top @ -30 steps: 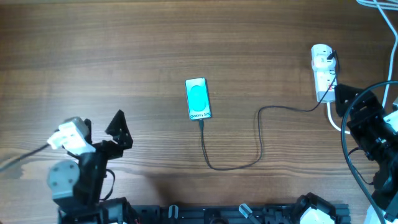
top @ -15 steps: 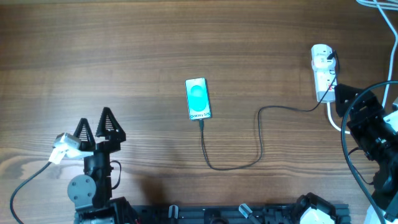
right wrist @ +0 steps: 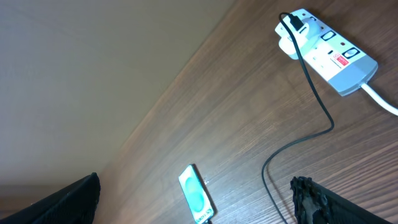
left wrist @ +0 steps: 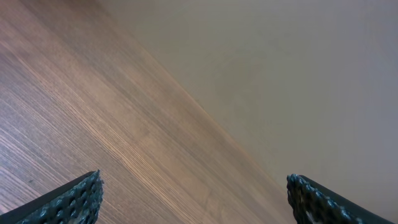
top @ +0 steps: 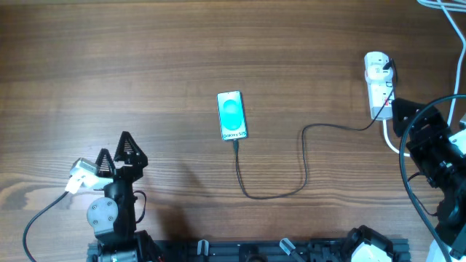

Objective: Plug charger to phone and switch on socket

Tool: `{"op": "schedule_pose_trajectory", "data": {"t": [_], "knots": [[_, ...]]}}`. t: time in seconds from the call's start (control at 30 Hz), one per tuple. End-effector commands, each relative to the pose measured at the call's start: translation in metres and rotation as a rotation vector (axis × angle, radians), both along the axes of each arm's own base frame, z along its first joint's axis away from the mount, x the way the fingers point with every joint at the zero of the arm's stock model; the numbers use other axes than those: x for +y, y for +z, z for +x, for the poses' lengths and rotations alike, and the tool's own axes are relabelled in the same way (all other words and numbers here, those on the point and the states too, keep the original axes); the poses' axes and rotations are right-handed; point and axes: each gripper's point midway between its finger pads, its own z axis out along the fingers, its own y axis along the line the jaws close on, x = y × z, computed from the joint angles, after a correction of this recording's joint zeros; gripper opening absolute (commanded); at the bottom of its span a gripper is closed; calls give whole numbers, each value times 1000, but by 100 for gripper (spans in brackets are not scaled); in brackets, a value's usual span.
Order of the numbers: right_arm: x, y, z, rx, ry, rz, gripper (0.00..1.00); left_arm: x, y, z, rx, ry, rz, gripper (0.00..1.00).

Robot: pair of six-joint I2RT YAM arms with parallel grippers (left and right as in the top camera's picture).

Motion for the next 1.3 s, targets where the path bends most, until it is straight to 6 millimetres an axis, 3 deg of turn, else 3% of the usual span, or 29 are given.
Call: {"op": "schedule_pose_trajectory", "data": {"t": [0.0, 1.0, 1.27], "knots": [[-1, 1, 0, -2, -7, -2, 100, 0, -1, 0, 10, -3, 62, 100], [-2, 1, 0, -2, -8, -3, 100, 0, 0, 0, 9, -2, 65, 100], [-37, -23, -11, 116, -197, -151, 100, 0, 0, 0, 9, -2, 65, 100]]}}
